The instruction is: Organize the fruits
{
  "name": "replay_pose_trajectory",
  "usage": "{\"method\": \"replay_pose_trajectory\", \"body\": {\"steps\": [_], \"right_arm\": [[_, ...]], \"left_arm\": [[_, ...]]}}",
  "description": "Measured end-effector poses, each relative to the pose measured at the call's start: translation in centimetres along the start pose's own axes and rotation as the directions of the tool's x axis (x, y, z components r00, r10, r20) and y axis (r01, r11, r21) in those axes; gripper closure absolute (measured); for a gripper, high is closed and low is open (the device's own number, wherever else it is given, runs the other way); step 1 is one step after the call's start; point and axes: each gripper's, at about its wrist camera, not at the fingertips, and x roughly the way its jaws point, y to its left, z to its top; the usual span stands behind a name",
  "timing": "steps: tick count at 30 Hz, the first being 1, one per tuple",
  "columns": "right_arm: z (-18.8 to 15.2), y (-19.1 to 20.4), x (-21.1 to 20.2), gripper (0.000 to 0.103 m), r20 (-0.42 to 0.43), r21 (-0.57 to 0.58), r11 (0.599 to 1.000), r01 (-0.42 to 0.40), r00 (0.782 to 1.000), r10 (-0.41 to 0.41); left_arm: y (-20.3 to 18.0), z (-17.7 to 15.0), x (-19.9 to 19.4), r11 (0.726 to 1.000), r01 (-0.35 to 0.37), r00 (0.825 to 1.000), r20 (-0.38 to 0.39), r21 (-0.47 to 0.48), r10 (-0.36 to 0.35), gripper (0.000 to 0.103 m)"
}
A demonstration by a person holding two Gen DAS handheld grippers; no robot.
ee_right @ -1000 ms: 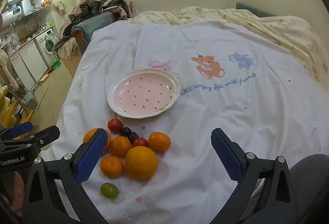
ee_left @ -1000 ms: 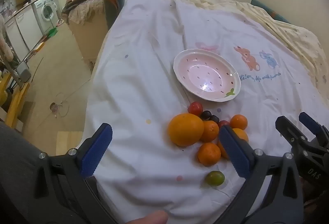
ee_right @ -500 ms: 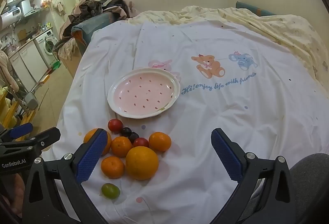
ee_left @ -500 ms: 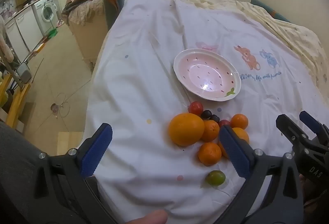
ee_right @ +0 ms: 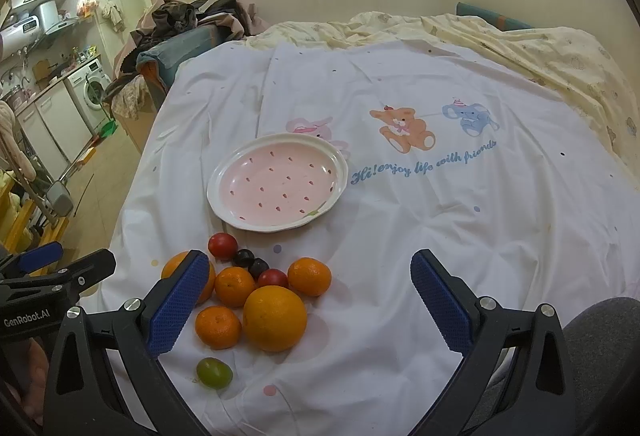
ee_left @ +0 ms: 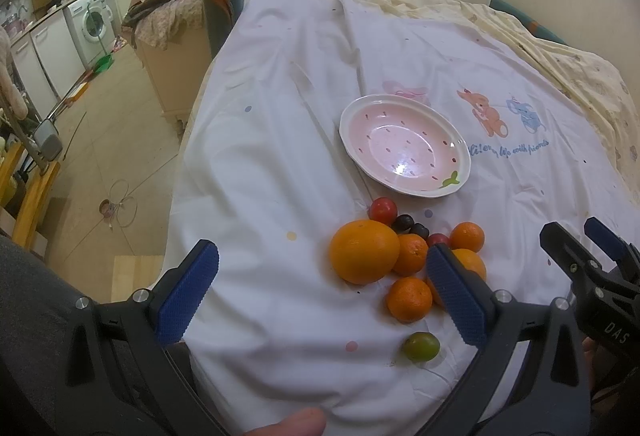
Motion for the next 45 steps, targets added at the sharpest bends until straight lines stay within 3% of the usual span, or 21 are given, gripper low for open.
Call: {"method": "replay_pose_trajectory", "body": {"steps": [45], "right_arm": [[0.03, -0.38, 0.17, 0.0, -0.009, 0.014, 1.0, 0.001, 1.0, -0.001]], "left_arm": [[0.56, -0.19, 0.01, 1.0, 0.003, 1.0, -0.008, 0.001, -0.003, 0.001]]}}
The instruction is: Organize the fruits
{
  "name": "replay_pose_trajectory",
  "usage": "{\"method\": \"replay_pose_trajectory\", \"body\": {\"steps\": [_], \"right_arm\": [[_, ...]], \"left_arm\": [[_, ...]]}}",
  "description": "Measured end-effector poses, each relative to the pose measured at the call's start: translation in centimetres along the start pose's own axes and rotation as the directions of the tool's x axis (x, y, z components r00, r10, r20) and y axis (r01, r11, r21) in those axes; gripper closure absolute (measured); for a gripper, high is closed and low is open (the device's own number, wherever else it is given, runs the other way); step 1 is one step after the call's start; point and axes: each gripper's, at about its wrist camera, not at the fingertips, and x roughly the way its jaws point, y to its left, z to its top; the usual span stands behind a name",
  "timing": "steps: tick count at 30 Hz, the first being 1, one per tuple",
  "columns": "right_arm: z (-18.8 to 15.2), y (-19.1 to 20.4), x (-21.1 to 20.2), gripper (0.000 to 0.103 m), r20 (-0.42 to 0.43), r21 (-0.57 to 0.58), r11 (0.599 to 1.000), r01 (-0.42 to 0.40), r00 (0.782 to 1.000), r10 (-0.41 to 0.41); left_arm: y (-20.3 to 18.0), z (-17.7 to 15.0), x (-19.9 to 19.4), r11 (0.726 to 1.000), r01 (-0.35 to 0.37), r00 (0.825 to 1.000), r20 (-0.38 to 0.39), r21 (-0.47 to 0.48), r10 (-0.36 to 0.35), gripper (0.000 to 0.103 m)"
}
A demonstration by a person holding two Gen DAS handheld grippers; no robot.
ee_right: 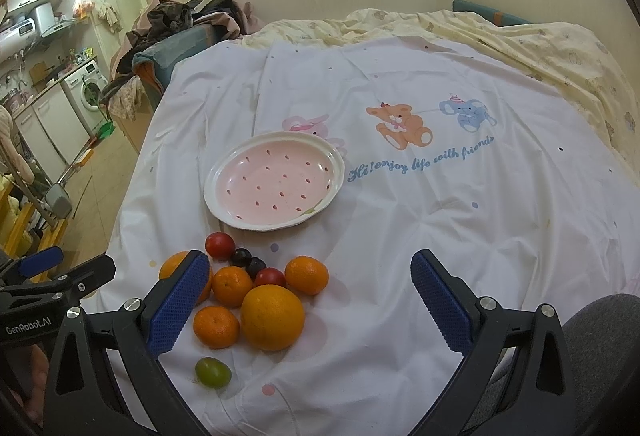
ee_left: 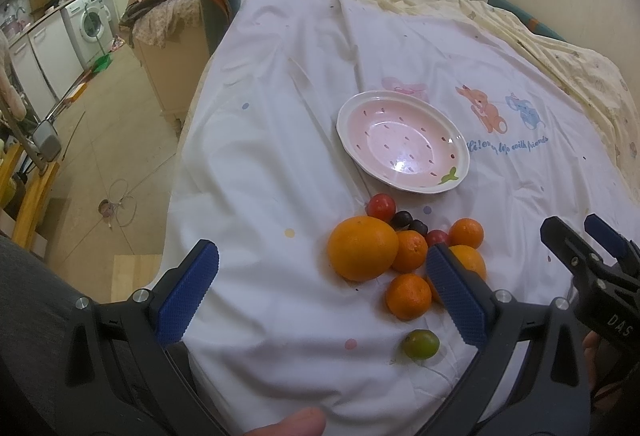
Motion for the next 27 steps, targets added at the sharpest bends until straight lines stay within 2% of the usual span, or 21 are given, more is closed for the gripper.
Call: {"method": "replay_pose_trajectory", "body": {"steps": [16, 20, 22, 24, 26, 27], "right_arm": [[-0.5, 0.1, 0.2, 0.0, -0.005, -0.004, 1.0, 0.001, 1.0, -0.001], [-0.6, 0.0, 0.6, 0.0, -0.029, 0.002, 1.0, -0.012, 1.0, 0.012], [-0.5, -0.5, 1.1, 0.0, -0.066, 0.038, 0.999, -0.039, 0.997, 0.041], [-0.5, -1.8, 2.3, 0.0, -0.142, 0.116, 0.992, -0.057, 0.987, 0.073], [-0.9, -2.7, 4.3, 0.0, -0.257, 0.184, 0.981, -0.054, 0.961, 0.101], [-1.3, -3.1, 5.4, 0.0, -0.314, 0.215, 0.975, -0.058, 0.941, 0.125]], "left_arm": [[-0.2, -0.6, 0.6, 1.0, -0.003, 1.0, -0.004, -0.003, 0.003, 0.001], [-0.3, -0.7, 0.7, 1.0, -0.004, 1.0, -0.007, -0.006, 0.004, 0.001], [-0.1, -0.8, 0.9, 1.0, -0.008, 1.0, -0.015, -0.012, 0.008, 0.001], [0.1, -1.0, 1.2, 1.0, -0.012, 1.0, -0.029, -0.027, 0.011, 0.001], [0.4, -1.0, 1.4, 0.999, -0.01, 0.999, -0.041, -0.042, 0.009, 0.001], [0.4, -1.0, 1.6, 0.999, -0.009, 0.999, -0.049, -0.05, 0.007, 0.001]]}}
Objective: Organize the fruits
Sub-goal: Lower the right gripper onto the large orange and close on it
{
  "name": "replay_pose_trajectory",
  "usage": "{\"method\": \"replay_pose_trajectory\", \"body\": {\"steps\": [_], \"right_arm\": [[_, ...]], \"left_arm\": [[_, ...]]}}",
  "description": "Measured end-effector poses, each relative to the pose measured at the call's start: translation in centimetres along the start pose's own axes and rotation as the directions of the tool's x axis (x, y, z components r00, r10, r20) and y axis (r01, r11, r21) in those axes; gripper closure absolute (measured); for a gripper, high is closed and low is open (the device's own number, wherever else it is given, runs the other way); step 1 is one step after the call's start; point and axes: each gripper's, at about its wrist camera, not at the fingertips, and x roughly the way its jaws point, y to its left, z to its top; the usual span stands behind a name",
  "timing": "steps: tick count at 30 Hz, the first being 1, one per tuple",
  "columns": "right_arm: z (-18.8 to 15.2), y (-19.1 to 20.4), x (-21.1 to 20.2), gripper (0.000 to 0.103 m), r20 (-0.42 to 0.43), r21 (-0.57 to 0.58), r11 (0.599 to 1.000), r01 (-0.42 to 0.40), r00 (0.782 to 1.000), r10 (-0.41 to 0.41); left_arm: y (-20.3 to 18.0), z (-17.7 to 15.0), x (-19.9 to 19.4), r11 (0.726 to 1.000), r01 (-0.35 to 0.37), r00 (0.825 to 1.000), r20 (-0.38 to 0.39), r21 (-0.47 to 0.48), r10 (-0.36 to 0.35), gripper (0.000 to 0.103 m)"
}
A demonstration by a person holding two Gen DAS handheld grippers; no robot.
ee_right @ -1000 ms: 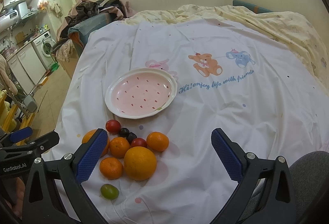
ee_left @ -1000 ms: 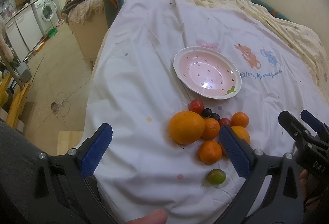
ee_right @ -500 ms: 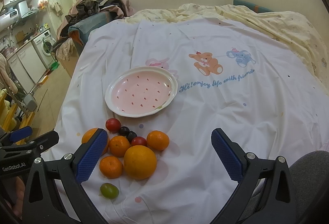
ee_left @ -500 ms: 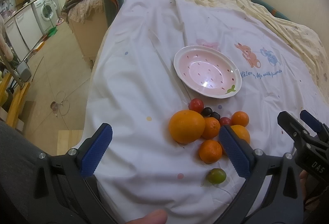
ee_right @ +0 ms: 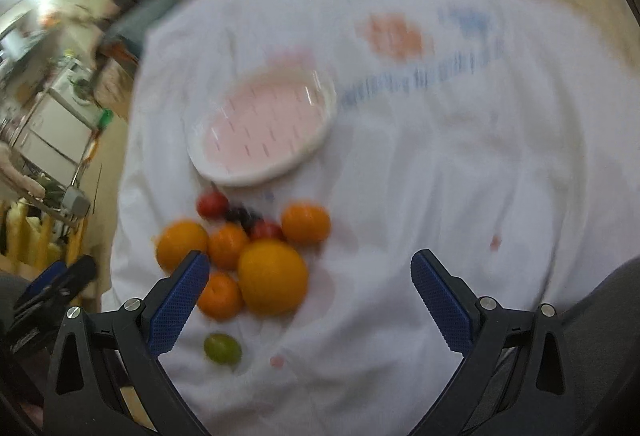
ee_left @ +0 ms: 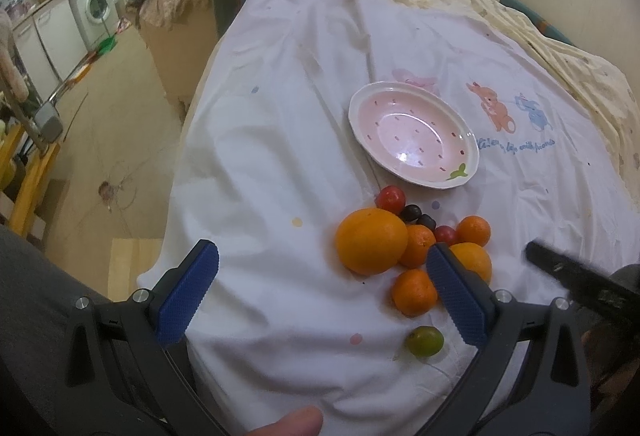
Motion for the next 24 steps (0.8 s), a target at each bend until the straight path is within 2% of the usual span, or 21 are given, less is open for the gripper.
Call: {"method": "replay_pose_trajectory", "body": {"steps": [2, 5, 10, 13, 17, 19, 21, 24], "right_arm": [[-0.3, -0.7, 2.2, 0.011, -0.11, 0.055, 0.997, -0.055, 0.992, 0.06], [-0.6, -1.0, 4.6, 0.017, -0.209, 0.132, 0.985, -0.113, 0.968, 0.139], [0.0, 0.6, 6.1, 0.018, -0.244, 0.104, 0.987, -0.123, 0.959, 0.145], [0.4, 1.4, 7.1, 0.021, -0.269, 0.072, 0.993, -0.096, 0.957, 0.113], [0.3, 2.2, 8.2, 0.027, -0.303, 0.004, 0.998, -0.066, 0.951, 0.064], [0.1, 2.7, 8.3, 0.033, -0.305, -0.05, 0.997, -0.051, 0.952, 0.033], [0.0, 2.8, 8.0, 0.043, -0.301, -0.068, 0.995, -0.073, 0.952, 0.049], [0.1, 2.6, 7.5, 0.045, -0.286, -0.083, 0.994, -0.075, 0.957, 0.048]], "left_arm": [[0.1, 0.5, -0.1, 1.0, 0.003, 1.0, -0.01, -0.009, -0.004, 0.001], [0.2, 0.5, -0.2, 1.0, 0.005, 1.0, -0.018, -0.013, -0.005, 0.001], [0.3, 0.7, 0.0, 1.0, 0.004, 0.999, -0.033, -0.019, -0.005, 0.001], [0.5, 0.7, 0.0, 1.0, 0.015, 0.999, -0.043, -0.022, -0.016, 0.001], [0.6, 0.7, 0.1, 1.0, 0.012, 0.999, -0.043, -0.022, -0.012, 0.001], [0.6, 0.7, 0.2, 1.0, 0.011, 0.999, -0.049, -0.023, -0.012, 0.001], [0.5, 0.7, 0.3, 1.0, 0.008, 0.999, -0.054, -0.019, -0.009, 0.001], [0.4, 0.7, 0.4, 1.0, -0.001, 0.999, -0.053, -0.01, 0.001, 0.001]]}}
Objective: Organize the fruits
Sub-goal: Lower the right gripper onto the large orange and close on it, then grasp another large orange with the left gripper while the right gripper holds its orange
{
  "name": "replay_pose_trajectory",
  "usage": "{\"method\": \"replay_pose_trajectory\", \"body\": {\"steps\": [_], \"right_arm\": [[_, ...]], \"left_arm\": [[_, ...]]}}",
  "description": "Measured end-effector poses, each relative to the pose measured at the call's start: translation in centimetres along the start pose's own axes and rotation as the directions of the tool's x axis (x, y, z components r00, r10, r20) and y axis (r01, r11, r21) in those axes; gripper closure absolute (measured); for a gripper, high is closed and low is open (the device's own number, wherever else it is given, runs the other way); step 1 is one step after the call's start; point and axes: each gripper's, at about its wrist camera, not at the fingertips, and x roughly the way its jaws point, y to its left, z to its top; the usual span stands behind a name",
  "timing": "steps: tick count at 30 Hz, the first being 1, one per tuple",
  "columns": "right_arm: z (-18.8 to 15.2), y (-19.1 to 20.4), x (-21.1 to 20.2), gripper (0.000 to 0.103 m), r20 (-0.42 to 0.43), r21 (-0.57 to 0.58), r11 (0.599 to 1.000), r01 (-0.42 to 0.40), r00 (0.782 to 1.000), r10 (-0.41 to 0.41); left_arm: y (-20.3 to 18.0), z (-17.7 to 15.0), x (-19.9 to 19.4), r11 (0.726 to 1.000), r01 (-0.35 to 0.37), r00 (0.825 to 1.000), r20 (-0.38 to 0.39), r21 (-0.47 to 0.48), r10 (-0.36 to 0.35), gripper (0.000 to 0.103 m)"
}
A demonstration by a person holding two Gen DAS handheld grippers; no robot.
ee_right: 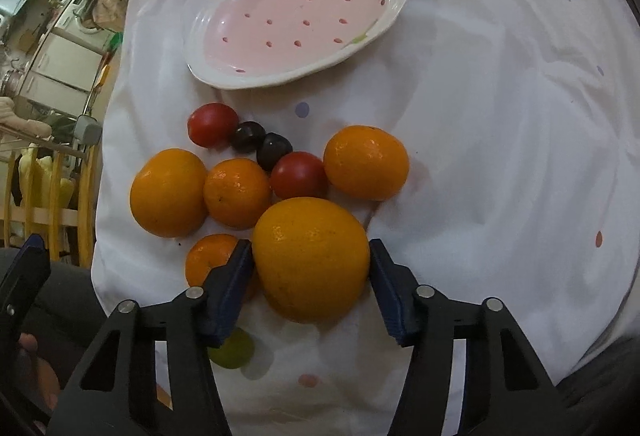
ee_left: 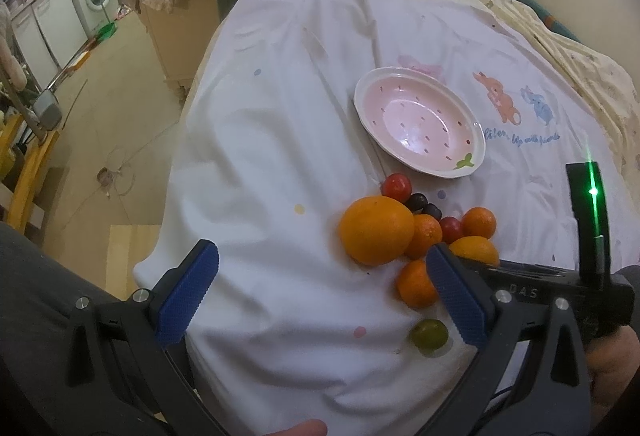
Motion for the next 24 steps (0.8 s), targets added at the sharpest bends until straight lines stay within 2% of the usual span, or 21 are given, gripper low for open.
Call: {"method": "replay_pose_trajectory", "body": {"steps": [4, 6, 13, 17, 24], "right_arm": [[-0.4, -0.7, -0.6, 0.046, 0.011, 0.028, 0.999, -0.036, 0.999, 0.036], [-0.5, -1.6, -1.4, 0.047, 0.022, 0.064, 0.993, -0.097, 0.995, 0.096], [-0.7, -2.9, -5.9, 0.047, 0.136, 0.083, 0.983, -0.164, 0.979, 0.151], [-0.9, -4.5, -6.9, 0.047, 0.179, 0.143, 0.967, -0.209, 0.967, 0.183], [-0.9, -5.8, -7.1, 0.047, 0.224, 0.2, 0.948, -0.247, 0.954, 0.201]], "left_arm": [[0.2, 0.0, 0.3, 1.0, -0.017, 1.0, -0.007, 0.003, 0.017, 0.001], [0.4, 0.0, 0.4, 1.0, -0.021, 1.0, -0.016, -0.002, 0.021, 0.001], [0.3, -0.3, 2.0, 0.999, -0.033, 0.995, -0.098, 0.0, 0.033, 0.001], [-0.1, -0.5, 2.7, 0.999, -0.032, 0.99, -0.135, 0.019, 0.034, 0.001], [-1.3, 0.1, 4.6, 0.999, 0.044, 0.969, -0.242, -0.01, -0.045, 0.002]]}}
